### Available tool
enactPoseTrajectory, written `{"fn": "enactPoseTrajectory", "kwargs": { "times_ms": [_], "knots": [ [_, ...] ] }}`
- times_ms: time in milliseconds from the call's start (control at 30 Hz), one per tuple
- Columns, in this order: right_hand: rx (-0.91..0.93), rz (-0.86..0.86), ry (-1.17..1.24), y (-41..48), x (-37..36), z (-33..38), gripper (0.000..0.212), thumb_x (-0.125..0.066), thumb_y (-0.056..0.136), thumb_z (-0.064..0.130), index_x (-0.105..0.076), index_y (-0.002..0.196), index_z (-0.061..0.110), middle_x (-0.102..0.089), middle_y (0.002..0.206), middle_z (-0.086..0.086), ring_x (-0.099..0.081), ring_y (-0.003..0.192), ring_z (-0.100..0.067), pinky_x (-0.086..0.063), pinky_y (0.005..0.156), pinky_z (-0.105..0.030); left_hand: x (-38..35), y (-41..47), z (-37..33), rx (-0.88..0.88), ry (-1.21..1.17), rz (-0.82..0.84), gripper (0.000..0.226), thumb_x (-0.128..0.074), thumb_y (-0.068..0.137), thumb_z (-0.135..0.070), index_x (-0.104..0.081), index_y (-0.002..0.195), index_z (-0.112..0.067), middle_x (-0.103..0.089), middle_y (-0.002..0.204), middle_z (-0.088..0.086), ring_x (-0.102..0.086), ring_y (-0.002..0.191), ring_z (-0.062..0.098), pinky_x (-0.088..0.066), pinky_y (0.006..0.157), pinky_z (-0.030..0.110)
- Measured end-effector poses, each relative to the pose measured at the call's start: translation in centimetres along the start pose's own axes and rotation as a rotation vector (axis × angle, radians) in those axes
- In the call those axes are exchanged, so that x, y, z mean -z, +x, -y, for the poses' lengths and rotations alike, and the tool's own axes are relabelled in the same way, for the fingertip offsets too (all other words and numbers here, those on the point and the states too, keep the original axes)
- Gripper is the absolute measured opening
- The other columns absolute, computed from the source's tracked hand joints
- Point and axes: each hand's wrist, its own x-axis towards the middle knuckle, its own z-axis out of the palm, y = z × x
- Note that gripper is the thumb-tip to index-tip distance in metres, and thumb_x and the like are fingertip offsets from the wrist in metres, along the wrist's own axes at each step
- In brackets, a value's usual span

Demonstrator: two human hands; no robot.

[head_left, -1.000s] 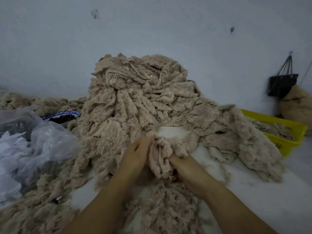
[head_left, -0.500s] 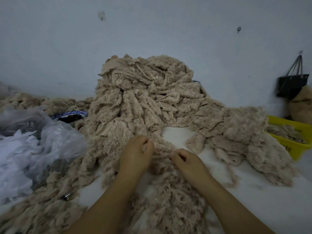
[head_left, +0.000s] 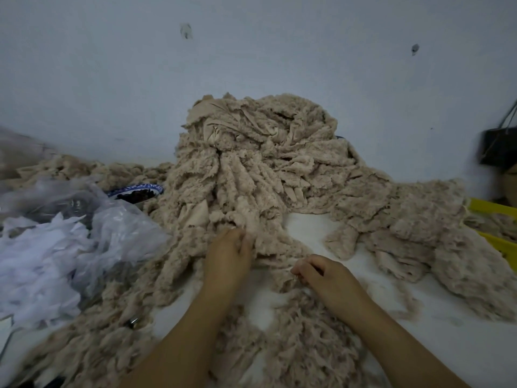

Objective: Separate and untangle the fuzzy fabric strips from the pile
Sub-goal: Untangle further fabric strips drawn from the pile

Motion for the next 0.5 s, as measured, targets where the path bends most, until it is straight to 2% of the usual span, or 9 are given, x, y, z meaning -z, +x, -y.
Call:
{"fn": "enactPoseTrajectory", "kwargs": {
  "times_ms": [67, 133, 233, 300, 367, 433, 500],
  "knots": [
    [0.008, -0.022, 0.039, 0.0, -0.1, -0.1, 0.023, -0.053, 0.097, 0.038, -0.069, 0.084, 0.028, -0.07, 0.085, 0.006, -0.063, 0.08, -0.004, -0.049, 0.071, -0.019, -0.1, -0.5, -1.2, -0.118, -0.039, -0.025, 0.023, -0.048, 0.102, -0.018, -0.066, 0.107, -0.004, -0.056, 0.103, 0.004, -0.054, 0.097, 0.021, -0.041, 0.079, 0.031],
    [0.011, -0.043, 0.104, 0.1, -0.1, -0.2, 0.018, -0.053, 0.098, 0.038, -0.066, 0.087, 0.032, -0.07, 0.085, 0.007, -0.065, 0.081, -0.007, -0.052, 0.074, -0.024, -0.6, -1.4, -2.6, -0.292, -0.073, 0.042, 0.022, -0.049, 0.102, -0.019, -0.066, 0.104, -0.006, -0.057, 0.1, 0.0, -0.054, 0.096, 0.019, -0.045, 0.084, 0.035],
    [0.022, -0.085, 0.214, 0.1, 0.0, 0.0, 0.021, -0.045, 0.102, 0.034, -0.064, 0.094, 0.038, -0.07, 0.089, 0.017, -0.064, 0.083, 0.004, -0.048, 0.068, -0.013, -1.8, -3.1, -4.8, -0.55, -0.11, 0.178, 0.024, -0.047, 0.103, -0.022, -0.068, 0.11, -0.013, -0.059, 0.101, -0.003, -0.053, 0.097, 0.01, -0.044, 0.085, 0.026],
    [0.025, -0.093, 0.291, 0.1, 0.2, 0.2, 0.026, -0.041, 0.104, 0.03, -0.065, 0.099, 0.04, -0.071, 0.091, 0.019, -0.064, 0.085, 0.008, -0.047, 0.067, -0.009, -2.0, -3.4, -5.2, -0.558, -0.181, 0.191, 0.023, -0.048, 0.104, -0.02, -0.067, 0.114, -0.016, -0.062, 0.107, -0.002, -0.053, 0.099, 0.005, -0.041, 0.085, 0.016],
    [0.028, -0.061, 0.352, 0.1, 0.3, 0.2, 0.027, -0.043, 0.104, 0.024, -0.066, 0.104, 0.038, -0.072, 0.097, 0.019, -0.067, 0.09, 0.002, -0.052, 0.074, -0.015, -1.9, -3.3, -5.0, -0.531, -0.235, 0.197, 0.022, -0.049, 0.104, -0.018, -0.068, 0.115, -0.015, -0.064, 0.109, -0.002, -0.054, 0.1, 0.004, -0.041, 0.085, 0.013],
    [0.035, -0.02, 0.321, -0.1, 0.3, 0.3, 0.027, -0.046, 0.102, 0.022, -0.066, 0.104, 0.04, -0.072, 0.097, 0.019, -0.068, 0.09, 0.0, -0.053, 0.076, -0.019, -1.7, -3.3, -4.6, -0.48, -0.264, 0.212, 0.021, -0.049, 0.104, -0.018, -0.067, 0.113, -0.013, -0.065, 0.107, -0.002, -0.056, 0.097, 0.005, -0.043, 0.083, 0.016],
    [0.036, -0.015, 0.231, 0.0, 0.2, 0.5, 0.02, -0.05, 0.099, 0.028, -0.064, 0.097, 0.042, -0.071, 0.09, 0.016, -0.067, 0.081, 0.0, -0.051, 0.069, -0.017, -1.4, -3.1, -4.6, -0.396, -0.312, 0.202, 0.02, -0.049, 0.103, -0.018, -0.067, 0.11, -0.011, -0.064, 0.1, -0.006, -0.056, 0.09, 0.0, -0.041, 0.077, 0.012]
  ]
}}
